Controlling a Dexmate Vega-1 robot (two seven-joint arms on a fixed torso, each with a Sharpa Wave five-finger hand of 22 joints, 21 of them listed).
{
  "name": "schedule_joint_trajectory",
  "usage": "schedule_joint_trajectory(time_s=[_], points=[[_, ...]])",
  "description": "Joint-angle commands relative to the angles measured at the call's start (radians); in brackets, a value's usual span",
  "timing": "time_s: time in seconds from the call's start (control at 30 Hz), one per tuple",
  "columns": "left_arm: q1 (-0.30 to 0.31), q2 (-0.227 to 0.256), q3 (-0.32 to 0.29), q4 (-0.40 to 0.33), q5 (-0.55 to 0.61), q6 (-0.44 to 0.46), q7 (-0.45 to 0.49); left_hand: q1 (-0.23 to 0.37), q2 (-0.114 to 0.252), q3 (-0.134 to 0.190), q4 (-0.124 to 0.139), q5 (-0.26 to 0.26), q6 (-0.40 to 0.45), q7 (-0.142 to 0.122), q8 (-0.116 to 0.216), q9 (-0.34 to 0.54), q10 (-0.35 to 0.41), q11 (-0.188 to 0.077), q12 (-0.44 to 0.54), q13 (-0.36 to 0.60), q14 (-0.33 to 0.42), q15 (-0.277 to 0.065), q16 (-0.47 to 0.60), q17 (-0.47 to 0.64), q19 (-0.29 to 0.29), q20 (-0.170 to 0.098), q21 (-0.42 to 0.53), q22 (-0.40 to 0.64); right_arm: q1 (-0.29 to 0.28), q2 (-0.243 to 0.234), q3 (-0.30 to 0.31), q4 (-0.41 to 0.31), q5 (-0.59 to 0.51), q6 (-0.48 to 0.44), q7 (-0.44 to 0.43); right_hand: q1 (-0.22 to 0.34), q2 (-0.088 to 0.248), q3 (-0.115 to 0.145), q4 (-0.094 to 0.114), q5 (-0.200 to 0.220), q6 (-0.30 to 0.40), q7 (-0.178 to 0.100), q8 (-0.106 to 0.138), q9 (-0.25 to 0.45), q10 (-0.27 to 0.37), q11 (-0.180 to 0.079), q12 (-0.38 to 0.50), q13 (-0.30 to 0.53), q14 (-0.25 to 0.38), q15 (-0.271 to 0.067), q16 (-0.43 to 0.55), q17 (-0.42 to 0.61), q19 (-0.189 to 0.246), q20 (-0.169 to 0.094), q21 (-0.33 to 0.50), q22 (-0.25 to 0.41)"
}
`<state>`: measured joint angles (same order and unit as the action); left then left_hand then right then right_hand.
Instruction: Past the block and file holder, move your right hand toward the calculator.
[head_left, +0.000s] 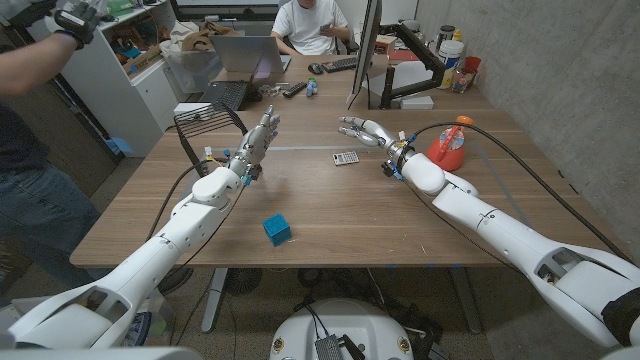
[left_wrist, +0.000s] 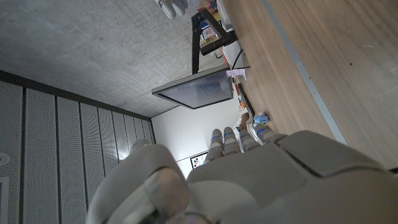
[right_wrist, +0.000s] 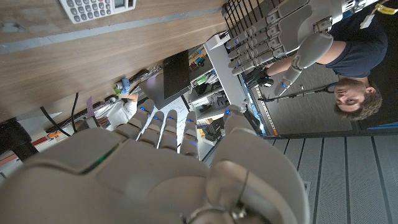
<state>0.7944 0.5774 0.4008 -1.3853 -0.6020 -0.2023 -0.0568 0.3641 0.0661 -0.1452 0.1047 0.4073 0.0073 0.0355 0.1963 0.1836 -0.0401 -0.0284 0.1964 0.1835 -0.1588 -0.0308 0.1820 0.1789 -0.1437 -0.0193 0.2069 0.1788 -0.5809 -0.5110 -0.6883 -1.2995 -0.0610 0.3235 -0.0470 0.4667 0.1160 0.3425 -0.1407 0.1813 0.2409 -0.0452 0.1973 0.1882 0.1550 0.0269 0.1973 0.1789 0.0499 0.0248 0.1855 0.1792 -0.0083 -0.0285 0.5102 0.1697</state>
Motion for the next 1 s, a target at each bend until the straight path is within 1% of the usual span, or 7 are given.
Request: schedule_joint_trajectory(time_s=[0.03, 0.27, 0.57, 1.0], points=[[-0.006, -0.001, 0.002, 0.004, 0.001, 0.002, -0.005, 0.008, 0.0, -0.005, -0.001, 0.003, 0.001, -0.002, 0.003, 0.002, -0.009, -0.001, 0.003, 0.005, -0.008, -0.001, 0.004, 0.006, -0.002, 0.009, -0.001, 0.006, 0.03, 0.009, -0.033, 0.003, -0.058, -0.016, -0.005, 0.013, 0.003, -0.004, -0.004, 0.005, 0.003, -0.006, -0.003, 0.003, 0.006, -0.005, 0.007, 0.005, 0.002, -0.005, 0.004, 0.004, -0.003, 0.004, -0.005, 0.005], [-0.009, -0.002, 0.006, -0.001, 0.003, 0.005, -0.007, 0.009, 0.001, -0.007, -0.002, 0.002, 0.001, -0.002, 0.003, 0.002, -0.009, -0.002, 0.004, 0.005, -0.008, -0.001, 0.004, 0.006, -0.003, 0.01, -0.001, 0.006, 0.049, 0.027, -0.048, 0.039, -0.069, -0.007, -0.006, 0.014, 0.004, -0.004, -0.004, 0.004, 0.005, -0.009, -0.002, 0.004, 0.007, -0.007, 0.007, 0.005, 0.003, -0.008, 0.004, 0.004, -0.005, 0.006, -0.008, 0.005], [-0.015, -0.005, 0.007, 0.005, 0.002, 0.005, -0.011, 0.01, 0.002, -0.009, -0.002, 0.002, 0.001, -0.002, 0.003, 0.002, -0.01, 0.0, 0.004, 0.005, -0.008, -0.001, 0.004, 0.006, -0.003, 0.009, -0.001, 0.006, 0.067, 0.026, -0.066, 0.033, -0.112, -0.021, -0.015, 0.015, 0.005, -0.005, -0.003, 0.004, 0.008, -0.012, -0.001, 0.004, 0.01, -0.007, 0.009, 0.005, 0.004, -0.009, 0.005, 0.004, -0.006, 0.007, -0.013, 0.005], [-0.02, -0.008, 0.011, 0.012, 0.006, 0.001, -0.017, 0.011, 0.003, -0.011, -0.002, 0.001, 0.001, -0.001, 0.003, 0.003, -0.01, -0.001, 0.004, 0.005, -0.009, 0.001, 0.004, 0.006, -0.004, 0.01, -0.001, 0.006, 0.104, 0.038, -0.102, 0.057, -0.172, -0.033, -0.014, 0.018, 0.005, -0.006, -0.004, 0.004, 0.009, -0.016, -0.001, 0.004, 0.013, -0.013, 0.011, 0.005, -0.006, -0.006, 0.002, 0.003, -0.007, 0.009, -0.021, 0.005]])
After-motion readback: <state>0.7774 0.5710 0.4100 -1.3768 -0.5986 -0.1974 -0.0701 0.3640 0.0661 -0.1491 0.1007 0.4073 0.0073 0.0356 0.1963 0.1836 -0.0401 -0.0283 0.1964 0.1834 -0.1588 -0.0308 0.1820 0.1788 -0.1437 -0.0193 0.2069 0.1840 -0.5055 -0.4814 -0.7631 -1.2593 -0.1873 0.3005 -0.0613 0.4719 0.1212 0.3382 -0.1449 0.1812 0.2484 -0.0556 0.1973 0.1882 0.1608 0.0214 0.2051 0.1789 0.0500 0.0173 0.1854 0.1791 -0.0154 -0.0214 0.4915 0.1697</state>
